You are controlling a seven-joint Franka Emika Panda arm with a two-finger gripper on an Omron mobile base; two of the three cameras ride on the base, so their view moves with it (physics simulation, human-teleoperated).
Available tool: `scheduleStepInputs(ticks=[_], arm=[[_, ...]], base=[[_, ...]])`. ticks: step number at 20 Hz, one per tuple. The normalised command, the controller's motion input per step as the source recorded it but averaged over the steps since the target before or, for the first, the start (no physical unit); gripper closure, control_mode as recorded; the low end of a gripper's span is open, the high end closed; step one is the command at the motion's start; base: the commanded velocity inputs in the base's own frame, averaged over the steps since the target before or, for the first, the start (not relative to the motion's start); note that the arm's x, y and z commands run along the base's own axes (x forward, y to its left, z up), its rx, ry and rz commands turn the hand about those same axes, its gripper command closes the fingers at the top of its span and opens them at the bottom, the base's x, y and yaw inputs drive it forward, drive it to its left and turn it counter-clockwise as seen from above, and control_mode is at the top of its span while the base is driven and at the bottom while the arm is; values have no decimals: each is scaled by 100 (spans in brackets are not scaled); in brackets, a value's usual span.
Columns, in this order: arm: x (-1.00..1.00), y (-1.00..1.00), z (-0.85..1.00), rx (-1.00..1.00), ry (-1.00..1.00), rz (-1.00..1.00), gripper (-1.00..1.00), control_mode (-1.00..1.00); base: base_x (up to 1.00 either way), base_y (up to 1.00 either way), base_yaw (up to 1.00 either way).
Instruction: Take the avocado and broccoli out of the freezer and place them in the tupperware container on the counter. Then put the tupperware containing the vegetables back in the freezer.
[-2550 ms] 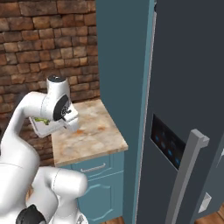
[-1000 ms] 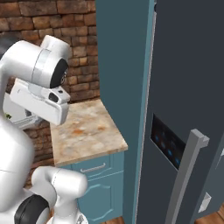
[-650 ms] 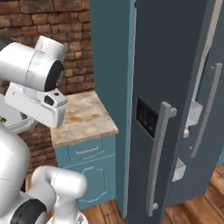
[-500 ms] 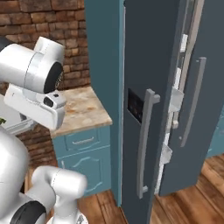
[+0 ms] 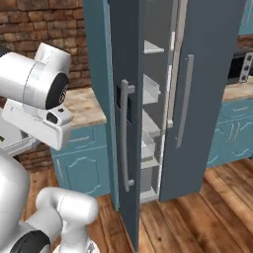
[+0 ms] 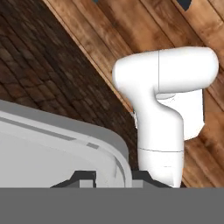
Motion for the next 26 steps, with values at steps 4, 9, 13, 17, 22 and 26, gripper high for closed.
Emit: scheduleStepInputs(ticks=[4,9,13,17,22,26], arm=[[0,0,0,0,0,0,100,100],[0,0,0,0,0,0,100,100],[0,0,0,0,0,0,100,100],[0,0,0,0,0,0,100,100],[0,0,0,0,0,0,100,100],[0,0,0,0,0,0,100,100]], base=[[12,-100,50],[-30,-100,57],[-37,-100,47],[-6,-100,32],[0,-99,28],[26,-70,30]])
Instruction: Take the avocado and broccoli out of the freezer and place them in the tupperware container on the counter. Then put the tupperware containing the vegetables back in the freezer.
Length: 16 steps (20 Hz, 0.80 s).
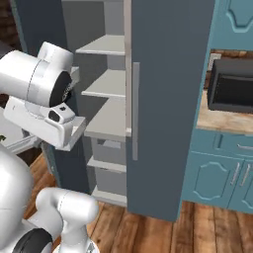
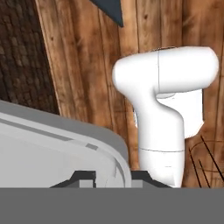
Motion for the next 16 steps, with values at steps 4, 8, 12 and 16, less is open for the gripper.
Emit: scheduleStepInputs(ticks=[4,8,12,16], arm=[[0,0,0,0,0,0,100,100],[0,0,0,0,0,0,100,100],[0,0,0,0,0,0,100,100],[0,0,0,0,0,0,100,100]], base=[[77,-35,14],[77,-34,1],[38,-18,0],[2,-8,0]])
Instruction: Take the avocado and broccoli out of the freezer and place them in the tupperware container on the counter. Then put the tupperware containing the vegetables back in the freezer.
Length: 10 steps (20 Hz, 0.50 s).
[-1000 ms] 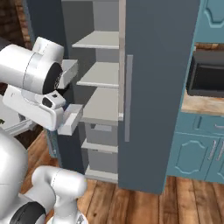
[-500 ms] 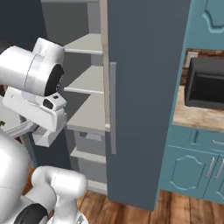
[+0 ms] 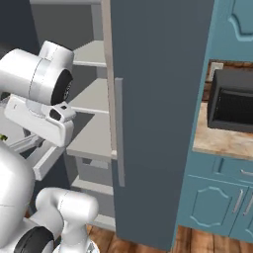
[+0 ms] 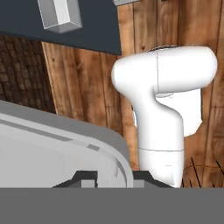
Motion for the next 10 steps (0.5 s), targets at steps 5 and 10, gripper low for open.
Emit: scheduleStepInputs(ticks=[5,10], arm=[[0,0,0,0,0,0,100,100],[0,0,0,0,0,0,100,100]], base=[[61,-52,-3],[47,-19,-5]])
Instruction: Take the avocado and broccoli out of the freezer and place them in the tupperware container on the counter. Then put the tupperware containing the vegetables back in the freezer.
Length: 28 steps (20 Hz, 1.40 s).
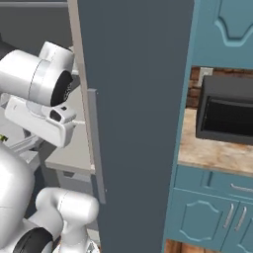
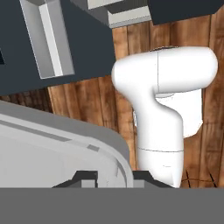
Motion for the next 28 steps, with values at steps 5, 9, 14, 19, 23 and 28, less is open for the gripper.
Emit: scheduleStepInputs(ticks=[5,9,14,19,23,28], arm=[[0,0,0,0,0,0,100,100],[0,0,19,4,-4,-7,100,-100],[0,23,54,9,-15,-21,100,-100],[39,51,22,6,-10,-42,100,-100],[71,37,12,7,-2,-43,100,-100],[73,48,6,3,-3,-43,100,-100]], base=[[30,4,-16],[13,0,-8],[0,0,0],[0,0,0],[0,0,0],[0,0,0]])
